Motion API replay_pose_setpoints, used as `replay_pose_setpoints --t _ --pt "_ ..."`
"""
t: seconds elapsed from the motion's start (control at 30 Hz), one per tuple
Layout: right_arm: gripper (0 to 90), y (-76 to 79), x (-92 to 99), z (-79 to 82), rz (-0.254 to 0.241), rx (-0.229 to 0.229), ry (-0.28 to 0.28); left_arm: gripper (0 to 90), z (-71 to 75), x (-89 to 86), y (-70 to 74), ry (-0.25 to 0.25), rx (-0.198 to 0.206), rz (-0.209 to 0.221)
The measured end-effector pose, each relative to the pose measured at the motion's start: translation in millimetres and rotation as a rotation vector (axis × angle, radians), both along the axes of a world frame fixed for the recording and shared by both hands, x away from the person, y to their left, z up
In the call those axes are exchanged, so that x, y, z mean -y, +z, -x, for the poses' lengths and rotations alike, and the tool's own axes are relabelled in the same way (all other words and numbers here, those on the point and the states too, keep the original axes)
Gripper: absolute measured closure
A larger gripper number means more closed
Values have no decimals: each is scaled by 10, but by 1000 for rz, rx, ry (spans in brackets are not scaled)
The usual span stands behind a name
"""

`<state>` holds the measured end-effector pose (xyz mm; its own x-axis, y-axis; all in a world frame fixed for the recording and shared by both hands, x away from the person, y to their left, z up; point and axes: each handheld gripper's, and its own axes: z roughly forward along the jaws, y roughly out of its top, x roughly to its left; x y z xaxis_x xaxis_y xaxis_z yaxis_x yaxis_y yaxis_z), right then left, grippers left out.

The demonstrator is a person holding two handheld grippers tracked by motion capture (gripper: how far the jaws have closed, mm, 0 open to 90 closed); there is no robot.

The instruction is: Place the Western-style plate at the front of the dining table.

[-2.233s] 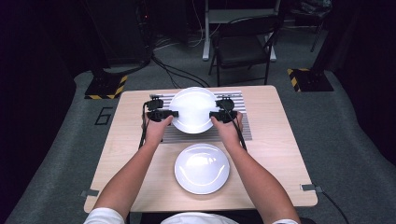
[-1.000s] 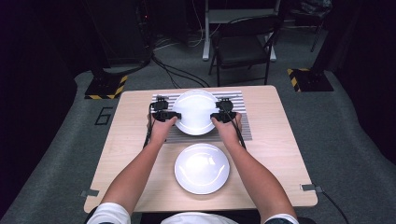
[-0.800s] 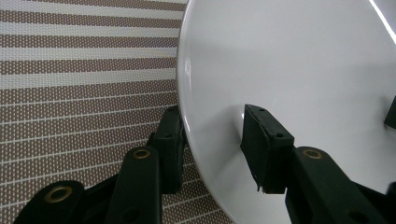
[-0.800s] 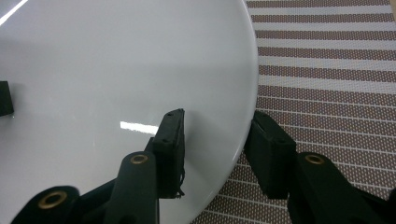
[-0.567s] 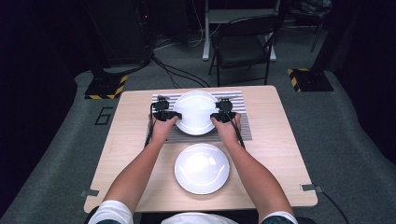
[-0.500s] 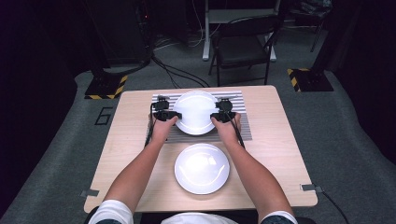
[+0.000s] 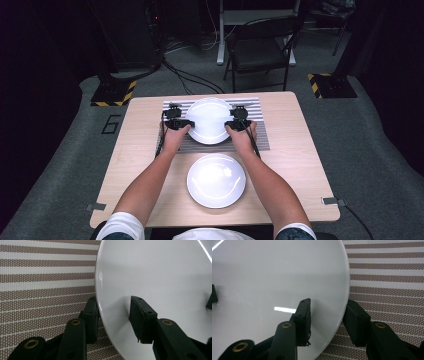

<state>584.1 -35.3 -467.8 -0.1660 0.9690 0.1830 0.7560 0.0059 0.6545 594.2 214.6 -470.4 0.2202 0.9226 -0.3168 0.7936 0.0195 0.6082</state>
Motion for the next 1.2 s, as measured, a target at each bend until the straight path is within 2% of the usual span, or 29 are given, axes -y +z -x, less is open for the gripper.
replay_pose_setpoints --t 0.33,0.57,1.2 --pt "581 -42 -14 -14 12 0 -3 596 -23 4 -51 11 -4 1" --pt "581 -78 -8 -38 -3 -10 -3 596 -44 -2 -83 7 -6 3" --pt "580 -162 -1 -80 -6 -30 -2 597 -84 -12 -160 8 -26 11"
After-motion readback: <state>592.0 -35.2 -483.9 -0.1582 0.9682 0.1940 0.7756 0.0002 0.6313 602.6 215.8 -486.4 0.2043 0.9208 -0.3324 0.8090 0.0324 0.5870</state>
